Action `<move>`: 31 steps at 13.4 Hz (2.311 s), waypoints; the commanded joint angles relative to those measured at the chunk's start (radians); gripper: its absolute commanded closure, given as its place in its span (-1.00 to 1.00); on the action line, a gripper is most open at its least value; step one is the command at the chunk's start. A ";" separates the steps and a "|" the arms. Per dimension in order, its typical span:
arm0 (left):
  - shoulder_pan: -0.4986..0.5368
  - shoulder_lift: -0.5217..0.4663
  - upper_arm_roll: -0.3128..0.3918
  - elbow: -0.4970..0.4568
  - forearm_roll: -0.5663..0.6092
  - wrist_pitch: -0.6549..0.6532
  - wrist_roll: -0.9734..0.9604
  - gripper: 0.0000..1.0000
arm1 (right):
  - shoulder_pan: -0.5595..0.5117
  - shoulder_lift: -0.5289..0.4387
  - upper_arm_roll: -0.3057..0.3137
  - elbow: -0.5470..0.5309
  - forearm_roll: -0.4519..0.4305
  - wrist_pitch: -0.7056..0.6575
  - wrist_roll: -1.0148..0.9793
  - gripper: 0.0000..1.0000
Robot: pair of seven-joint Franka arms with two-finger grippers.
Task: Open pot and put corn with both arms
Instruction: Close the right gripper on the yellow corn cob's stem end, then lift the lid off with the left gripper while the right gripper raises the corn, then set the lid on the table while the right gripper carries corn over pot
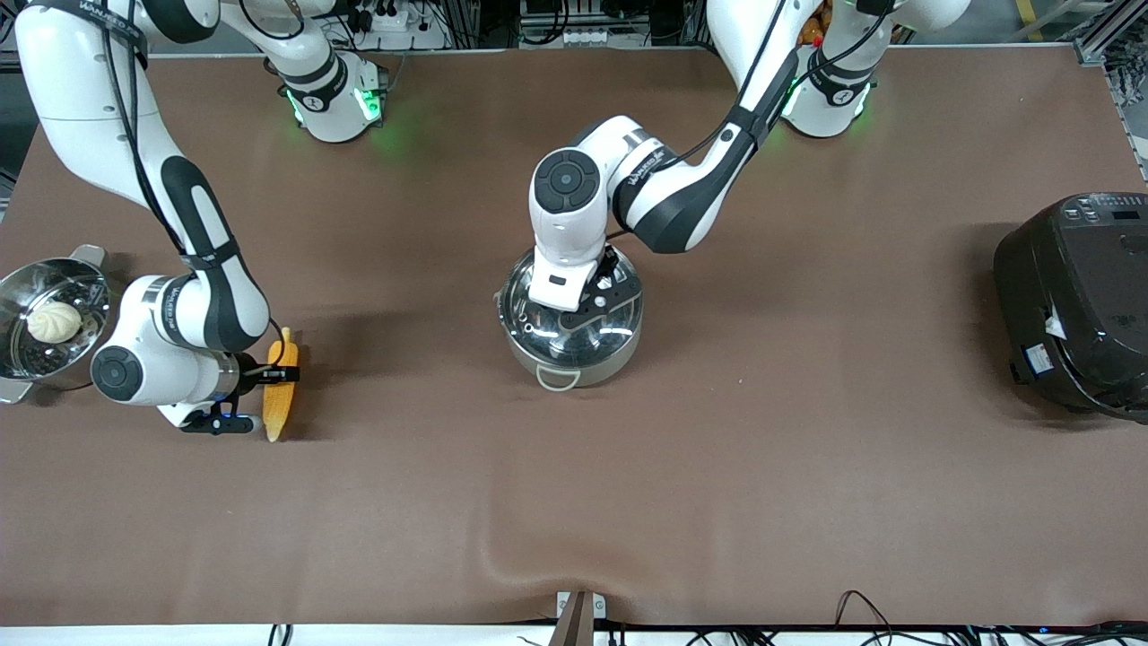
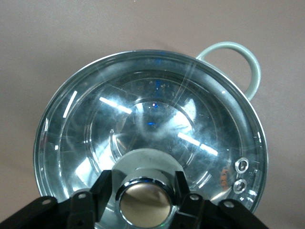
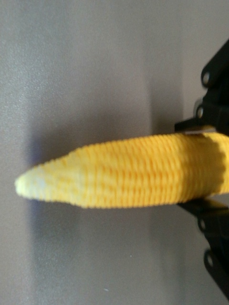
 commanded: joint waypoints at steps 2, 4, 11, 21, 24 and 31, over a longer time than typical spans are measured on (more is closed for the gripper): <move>-0.011 0.005 0.003 0.008 0.028 0.000 -0.024 -0.07 | -0.021 -0.011 0.010 -0.008 0.017 0.002 -0.045 1.00; -0.014 0.005 0.003 0.008 0.028 0.000 -0.023 0.02 | -0.016 -0.052 0.015 -0.006 0.019 -0.063 -0.058 1.00; -0.013 -0.032 0.001 0.008 0.031 -0.004 -0.009 1.00 | 0.080 -0.256 0.026 0.069 0.040 -0.438 -0.048 1.00; 0.208 -0.413 0.000 -0.097 0.028 -0.301 0.248 1.00 | 0.195 -0.287 0.044 0.218 0.083 -0.631 0.058 1.00; 0.389 -0.522 -0.002 -0.255 0.026 -0.295 0.512 1.00 | 0.306 -0.307 0.043 0.251 0.083 -0.636 0.081 1.00; 0.622 -0.523 -0.002 -0.514 0.029 -0.056 0.721 1.00 | 0.634 -0.218 0.037 0.359 0.056 -0.537 0.150 1.00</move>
